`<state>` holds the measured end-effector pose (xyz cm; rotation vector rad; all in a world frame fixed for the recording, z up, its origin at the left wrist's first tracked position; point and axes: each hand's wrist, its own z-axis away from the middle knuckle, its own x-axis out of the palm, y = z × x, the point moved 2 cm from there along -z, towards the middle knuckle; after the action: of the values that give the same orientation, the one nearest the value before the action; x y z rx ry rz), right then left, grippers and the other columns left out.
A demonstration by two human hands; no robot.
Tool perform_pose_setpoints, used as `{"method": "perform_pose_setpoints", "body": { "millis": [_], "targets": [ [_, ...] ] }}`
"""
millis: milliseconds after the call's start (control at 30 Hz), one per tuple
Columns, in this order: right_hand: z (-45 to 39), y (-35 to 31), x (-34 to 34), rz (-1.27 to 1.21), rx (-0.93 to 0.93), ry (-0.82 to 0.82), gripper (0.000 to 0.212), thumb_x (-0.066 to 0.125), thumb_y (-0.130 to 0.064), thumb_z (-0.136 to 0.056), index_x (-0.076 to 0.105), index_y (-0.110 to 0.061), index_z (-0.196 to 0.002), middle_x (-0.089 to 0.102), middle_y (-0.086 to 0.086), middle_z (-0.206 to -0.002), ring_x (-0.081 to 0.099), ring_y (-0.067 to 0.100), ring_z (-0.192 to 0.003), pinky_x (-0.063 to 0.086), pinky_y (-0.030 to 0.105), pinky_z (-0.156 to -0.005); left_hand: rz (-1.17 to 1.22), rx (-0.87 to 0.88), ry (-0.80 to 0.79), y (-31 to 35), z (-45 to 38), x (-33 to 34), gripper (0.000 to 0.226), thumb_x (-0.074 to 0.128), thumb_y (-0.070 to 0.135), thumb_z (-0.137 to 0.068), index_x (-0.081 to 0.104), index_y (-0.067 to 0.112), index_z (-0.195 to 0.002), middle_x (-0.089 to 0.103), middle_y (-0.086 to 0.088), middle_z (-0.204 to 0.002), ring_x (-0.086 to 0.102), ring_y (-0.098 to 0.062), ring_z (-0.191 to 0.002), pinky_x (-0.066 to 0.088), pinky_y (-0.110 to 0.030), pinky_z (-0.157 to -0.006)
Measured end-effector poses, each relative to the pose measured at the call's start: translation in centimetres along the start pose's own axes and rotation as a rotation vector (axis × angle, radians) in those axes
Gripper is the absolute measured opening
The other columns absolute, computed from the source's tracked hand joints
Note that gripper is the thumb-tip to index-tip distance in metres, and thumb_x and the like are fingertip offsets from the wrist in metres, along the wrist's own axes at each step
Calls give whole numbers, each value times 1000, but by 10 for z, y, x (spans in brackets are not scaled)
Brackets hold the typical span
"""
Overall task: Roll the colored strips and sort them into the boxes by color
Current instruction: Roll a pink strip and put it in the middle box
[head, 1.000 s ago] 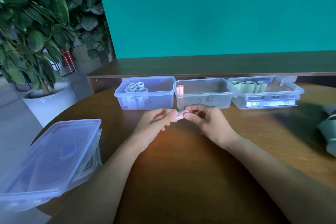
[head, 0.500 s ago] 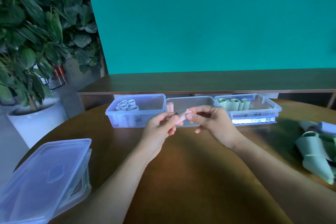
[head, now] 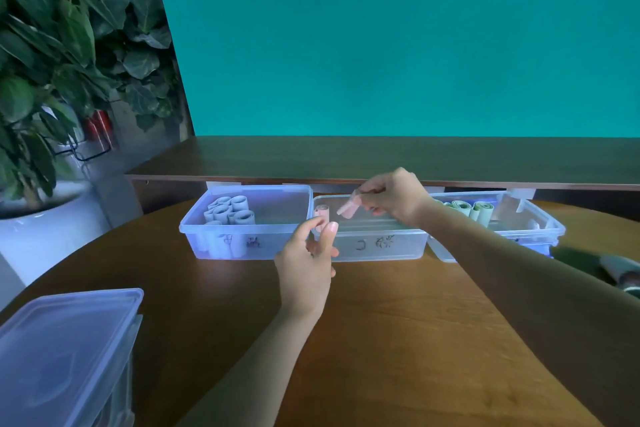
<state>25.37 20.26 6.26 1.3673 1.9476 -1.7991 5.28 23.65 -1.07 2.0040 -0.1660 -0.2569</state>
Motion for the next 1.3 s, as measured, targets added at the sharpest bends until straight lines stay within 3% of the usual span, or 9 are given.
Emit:
{"method": "perform_pose_setpoints", "body": {
  "millis": [133,367,467,600,667,867,1033,1200,1300],
  "targets": [
    [-23,9,14,127,26,-91,13,77,-19,-89,79,-6,-90,77,11,-82,74,27,-78,62,33,-77,-18,-22,-19,-11,-3,0,27,61,41,-96,72,24,-114,71,5,-73,63,-8,-56,45,-13,-48],
    [-40,7,33,264,48,-173,10,75,-21,-89,78,-16,-82,76,5,-78,66,11,-63,45,8,-52,-85,53,-55,-13,-4,3,20,62,38,-96,73,29,-110,72,13,-85,67,-4,-73,48,-11,-53],
    [-43,4,39,279,34,-168,9,79,-25,-87,78,-17,-90,76,3,-80,69,14,-68,49,12,-61,-85,54,-52,-15,-5,4,14,63,39,-95,70,36,-106,72,17,-90,68,-5,-80,56,-17,-61],
    [-43,-1,48,287,12,-109,20,78,-26,-88,77,-15,-103,71,4,-93,65,20,-88,53,27,-87,-94,58,-47,-18,-6,6,22,65,40,-93,73,29,-111,72,18,-95,67,0,-90,62,-27,-71],
    [-43,-2,51,289,18,-98,22,77,-27,-88,77,-15,-106,72,5,-98,65,21,-95,53,29,-92,-103,67,-46,-18,-5,6,24,66,41,-93,73,29,-112,72,18,-97,67,0,-90,62,-29,-72],
    [-44,-4,55,281,33,-59,15,77,-19,-88,75,-11,-101,71,10,-92,69,29,-89,58,39,-89,-110,86,-54,-17,-5,6,24,66,42,-93,72,30,-113,71,20,-101,69,-6,-90,61,-27,-73],
    [-40,1,53,201,81,-66,14,77,-18,-89,76,-11,-101,76,12,-86,75,27,-76,62,38,-81,-118,107,-62,-18,-5,6,26,67,41,-93,71,29,-115,72,17,-103,69,-6,-92,60,-22,-71],
    [-37,-1,55,223,28,-79,17,73,-19,-93,76,-10,-107,75,12,-97,73,28,-80,60,35,-83,-110,110,-65,-18,-5,5,26,66,42,-93,71,29,-115,72,17,-103,70,-8,-91,60,-21,-71],
    [-39,-3,56,294,-17,-81,18,74,-22,-93,77,-9,-106,75,12,-102,69,28,-94,55,35,-92,-107,116,-74,-18,-5,5,26,66,42,-92,71,30,-115,70,21,-102,69,-5,-92,60,-20,-72]
  ]
}}
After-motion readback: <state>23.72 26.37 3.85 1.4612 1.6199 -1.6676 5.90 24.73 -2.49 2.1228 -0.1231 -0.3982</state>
